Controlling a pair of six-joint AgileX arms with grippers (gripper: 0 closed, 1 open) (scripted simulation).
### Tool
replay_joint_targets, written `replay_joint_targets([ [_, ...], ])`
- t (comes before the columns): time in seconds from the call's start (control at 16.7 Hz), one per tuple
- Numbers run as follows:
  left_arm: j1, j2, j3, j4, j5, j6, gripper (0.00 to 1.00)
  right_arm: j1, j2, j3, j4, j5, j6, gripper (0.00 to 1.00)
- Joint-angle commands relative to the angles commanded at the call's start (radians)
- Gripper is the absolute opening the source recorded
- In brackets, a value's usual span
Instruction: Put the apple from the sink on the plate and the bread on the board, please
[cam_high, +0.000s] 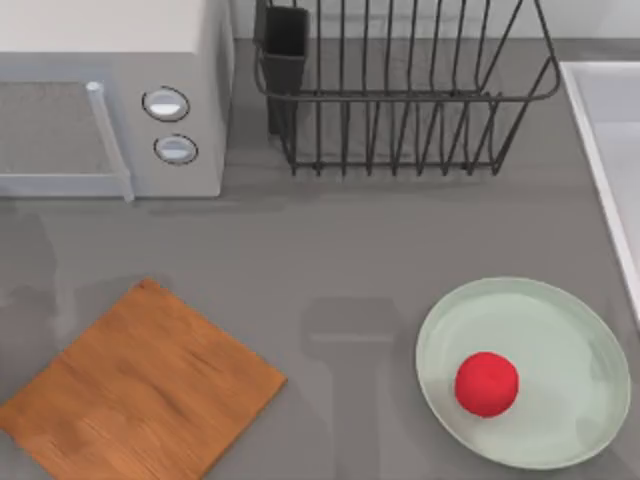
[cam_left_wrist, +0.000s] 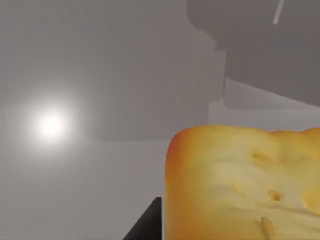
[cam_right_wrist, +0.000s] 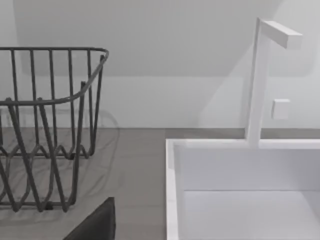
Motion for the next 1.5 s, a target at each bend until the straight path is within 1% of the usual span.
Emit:
replay_joint_targets([
  [0.18,-0.001,-0.036,0.053,-0.069,0.0,-0.004,0.0,0.0,0.0,0.0,0.0,0.0,0.0,1.0],
  [0.48,0.0,-0.033,0.052,-0.069,0.0,-0.003,0.0,0.0,0.0,0.0,0.0,0.0,0.0,1.0],
  [0.6,-0.011,-0.033,0.049,-0.068,0.0,-0.032,0.0,0.0,0.0,0.0,0.0,0.0,0.0,1.0],
  [0.72,-0.039,-0.033,0.043,-0.067,0.0,-0.101,0.0,0.0,0.0,0.0,0.0,0.0,0.0,1.0],
  [0.9,-0.109,-0.04,0.023,-0.06,-0.001,-0.273,0.0,0.0,0.0,0.0,0.0,0.0,0.0,1.0],
  [1.02,-0.171,-0.049,0.003,-0.051,-0.002,-0.432,0.0,0.0,0.0,0.0,0.0,0.0,0.0,1.0],
  [1.26,-0.319,-0.075,-0.053,-0.03,-0.002,-0.789,0.0,0.0,0.0,0.0,0.0,0.0,0.0,1.0],
  [1.5,-0.477,-0.108,-0.116,-0.003,-0.001,-1.188,0.0,0.0,0.0,0.0,0.0,0.0,0.0,1.0],
])
